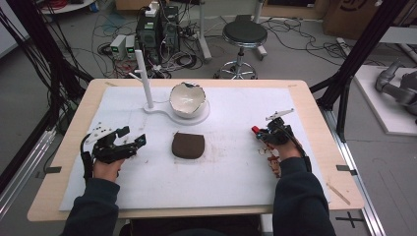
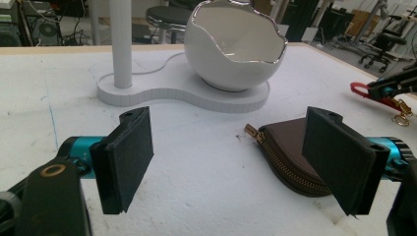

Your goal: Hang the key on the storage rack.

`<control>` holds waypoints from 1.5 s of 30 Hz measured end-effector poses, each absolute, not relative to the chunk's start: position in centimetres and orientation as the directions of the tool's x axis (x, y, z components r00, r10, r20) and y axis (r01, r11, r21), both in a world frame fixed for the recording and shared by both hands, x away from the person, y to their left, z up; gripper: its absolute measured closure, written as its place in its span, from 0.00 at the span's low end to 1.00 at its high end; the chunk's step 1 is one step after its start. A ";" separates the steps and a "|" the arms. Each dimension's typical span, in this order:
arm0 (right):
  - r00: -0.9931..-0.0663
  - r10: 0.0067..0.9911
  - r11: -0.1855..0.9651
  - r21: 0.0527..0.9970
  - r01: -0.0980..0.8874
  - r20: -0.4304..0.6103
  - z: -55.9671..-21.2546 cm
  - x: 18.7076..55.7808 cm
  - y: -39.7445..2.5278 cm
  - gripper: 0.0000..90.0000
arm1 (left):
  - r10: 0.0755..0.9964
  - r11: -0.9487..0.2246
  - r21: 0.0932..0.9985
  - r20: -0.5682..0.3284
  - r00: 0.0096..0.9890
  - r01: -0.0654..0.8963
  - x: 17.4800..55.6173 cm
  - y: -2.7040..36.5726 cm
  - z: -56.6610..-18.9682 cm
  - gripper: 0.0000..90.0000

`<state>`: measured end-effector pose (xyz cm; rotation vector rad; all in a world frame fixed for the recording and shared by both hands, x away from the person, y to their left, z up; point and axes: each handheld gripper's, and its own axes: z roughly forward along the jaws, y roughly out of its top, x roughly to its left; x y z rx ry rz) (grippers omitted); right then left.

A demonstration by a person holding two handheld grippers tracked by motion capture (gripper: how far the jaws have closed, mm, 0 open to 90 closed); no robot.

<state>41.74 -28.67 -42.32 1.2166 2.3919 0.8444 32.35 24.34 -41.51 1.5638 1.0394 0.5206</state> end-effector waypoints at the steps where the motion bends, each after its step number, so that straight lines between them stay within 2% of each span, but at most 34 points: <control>1: -0.587 0.810 0.452 0.652 0.609 -0.013 -42.0 41.6 -28.7 0.84 | 0.835 0.020 0.941 -0.202 0.513 0.338 32.3 24.4 -41.5 0.22; 5: -0.601 0.798 0.386 0.722 0.574 0.051 -40.7 40.9 -29.2 0.84 | 0.832 0.023 0.941 -0.205 0.515 0.338 32.3 24.3 -41.5 0.22; 8: -0.633 0.766 0.303 0.805 0.510 0.112 -38.7 39.8 -29.1 0.84 | 0.818 0.030 0.940 -0.218 0.532 0.339 32.3 24.2 -41.5 0.24; 14: -0.701 0.710 0.263 0.895 0.362 0.075 -35.0 38.4 -26.9 0.85 | 0.794 0.025 0.945 -0.217 0.568 0.325 32.3 23.2 -41.1 0.27; 20: -0.733 0.679 0.220 0.938 0.269 0.051 -32.5 38.0 -23.9 0.85 | 0.770 0.009 0.952 -0.201 0.605 0.305 32.1 22.2 -40.4 0.29; 28: -0.816 0.571 0.165 0.962 0.217 0.086 -30.9 37.7 -19.4 0.85 | 0.716 -0.025 0.963 -0.171 0.677 0.268 32.1 20.7 -38.8 0.29; 31: -0.839 0.540 0.202 0.956 0.211 0.071 -30.7 37.5 -17.7 0.85 | 0.701 -0.022 0.968 -0.162 0.695 0.248 32.0 20.4 -38.1 0.29; 37: -0.892 0.424 0.161 0.957 0.242 0.154 -30.6 37.1 -15.2 0.85 | 0.648 -0.033 0.973 -0.152 0.746 0.227 31.9 19.3 -37.0 0.29; 40: -0.910 0.367 0.146 0.954 0.264 0.196 -30.7 37.1 -14.0 0.85 | 0.607 -0.052 0.975 -0.141 0.782 0.216 31.9 18.5 -36.8 0.32; 45: -0.923 0.329 0.149 0.955 0.258 0.198 -30.7 36.9 -12.4 0.85 | 0.562 -0.075 0.976 -0.128 0.817 0.205 31.9 17.6 -36.8 0.39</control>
